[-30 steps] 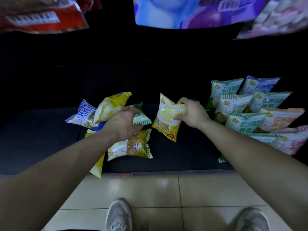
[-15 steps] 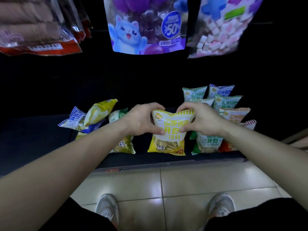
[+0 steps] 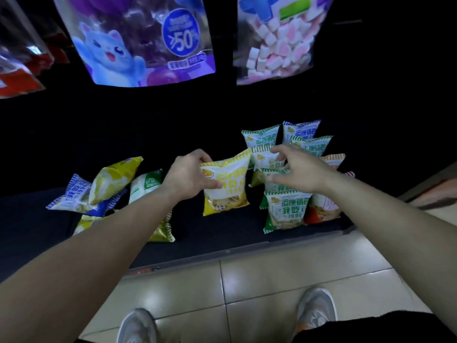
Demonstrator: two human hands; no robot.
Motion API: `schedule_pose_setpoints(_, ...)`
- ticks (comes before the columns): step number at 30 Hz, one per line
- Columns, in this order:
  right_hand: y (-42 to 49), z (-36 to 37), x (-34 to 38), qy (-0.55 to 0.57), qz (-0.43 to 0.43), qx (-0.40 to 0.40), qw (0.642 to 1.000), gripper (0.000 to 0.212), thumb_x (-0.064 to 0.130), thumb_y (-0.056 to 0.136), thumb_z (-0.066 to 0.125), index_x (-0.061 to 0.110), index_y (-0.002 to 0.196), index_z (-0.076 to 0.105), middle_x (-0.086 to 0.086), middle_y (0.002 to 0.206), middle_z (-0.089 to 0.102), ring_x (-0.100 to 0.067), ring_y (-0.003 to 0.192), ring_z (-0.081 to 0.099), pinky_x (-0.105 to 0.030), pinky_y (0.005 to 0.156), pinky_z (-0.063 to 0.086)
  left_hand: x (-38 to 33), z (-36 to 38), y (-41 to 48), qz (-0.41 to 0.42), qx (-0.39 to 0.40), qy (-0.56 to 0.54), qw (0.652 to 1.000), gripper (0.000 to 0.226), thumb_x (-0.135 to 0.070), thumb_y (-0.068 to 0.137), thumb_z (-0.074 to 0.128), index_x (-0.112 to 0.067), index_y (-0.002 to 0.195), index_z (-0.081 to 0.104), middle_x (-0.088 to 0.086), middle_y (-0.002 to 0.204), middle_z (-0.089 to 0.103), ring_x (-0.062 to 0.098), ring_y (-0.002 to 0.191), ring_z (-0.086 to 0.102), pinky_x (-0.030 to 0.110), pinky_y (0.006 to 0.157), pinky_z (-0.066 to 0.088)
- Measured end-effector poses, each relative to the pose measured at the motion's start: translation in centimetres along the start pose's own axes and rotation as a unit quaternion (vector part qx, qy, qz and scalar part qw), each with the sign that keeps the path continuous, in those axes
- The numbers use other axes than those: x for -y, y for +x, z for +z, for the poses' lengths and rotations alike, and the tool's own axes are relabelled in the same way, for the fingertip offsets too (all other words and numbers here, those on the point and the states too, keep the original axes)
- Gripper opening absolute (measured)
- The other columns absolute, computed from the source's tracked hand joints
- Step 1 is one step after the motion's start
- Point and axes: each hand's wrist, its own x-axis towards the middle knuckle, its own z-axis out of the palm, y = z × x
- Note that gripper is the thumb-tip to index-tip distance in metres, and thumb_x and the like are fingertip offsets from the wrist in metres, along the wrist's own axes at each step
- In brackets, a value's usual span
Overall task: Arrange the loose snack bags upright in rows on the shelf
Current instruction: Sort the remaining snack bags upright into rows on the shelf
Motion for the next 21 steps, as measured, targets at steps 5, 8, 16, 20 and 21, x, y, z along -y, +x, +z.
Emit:
schedule_pose_setpoints(5,2.9,0.4,-4.2,-0.018,0.057,-0.02,0.998,0.065,0.046,0.093,0.064,0.023,0.148,0.037,-0.006,0.146,0.042,-0.026,0.118,0.055,-0.04,0.095,0.047,1.1,3.3,5.6,-0.039,-0.03,-0.006,0.999,0.067,-0.044,0.056,0.093,-0.025,0.111,0.058,-0.001,0.099,0.062,0.016,0.083,0.061,0.028,0.064,0.048)
schedule_pose_setpoints(8,5.2,1.7,-4.9,-0.037,0.046,-0.004,0.998,0.063,0.044,0.095,0.063,0.022,0.148,0.038,-0.007,0.152,0.037,-0.027,0.133,0.046,-0.044,0.105,0.043,1.7,5.3,9.2,-0.058,-0.039,-0.013,0.997,0.068,-0.042,0.057,0.093,-0.026,0.112,0.057,0.001,0.103,0.062,0.016,0.082,0.061,0.028,0.065,0.05)
schedule_pose_setpoints(16,9.0,4.4,-4.6,-0.011,0.017,-0.004,1.0,0.052,0.041,0.097,0.059,0.023,0.143,0.043,-0.004,0.142,0.044,-0.026,0.123,0.051,-0.047,0.101,0.044,3.2,8.0,16.8,-0.06,-0.049,-0.039,0.996,0.06,-0.029,0.062,0.093,-0.024,0.111,0.058,-0.003,0.098,0.06,0.011,0.079,0.057,0.02,0.053,0.04)
schedule_pose_setpoints(20,9.4,5.1,-5.2,0.027,0.03,-0.012,0.999,0.05,0.037,0.096,0.061,0.022,0.141,0.047,-0.004,0.14,0.045,-0.022,0.121,0.052,-0.039,0.097,0.045,3.8,8.8,18.4,-0.043,-0.07,-0.024,0.996,0.064,-0.025,0.066,0.09,-0.023,0.122,0.059,0.006,0.121,0.056,0.02,0.101,0.059,0.026,0.073,0.046)
schedule_pose_setpoints(21,9.4,5.2,-5.3,0.036,0.033,-0.015,0.999,0.049,0.036,0.096,0.062,0.022,0.141,0.047,-0.003,0.139,0.046,-0.021,0.121,0.052,-0.036,0.095,0.044,3.8,9.0,18.4,-0.044,-0.075,-0.022,0.996,0.068,-0.025,0.068,0.089,-0.022,0.127,0.057,0.007,0.125,0.053,0.021,0.104,0.058,0.027,0.077,0.047)
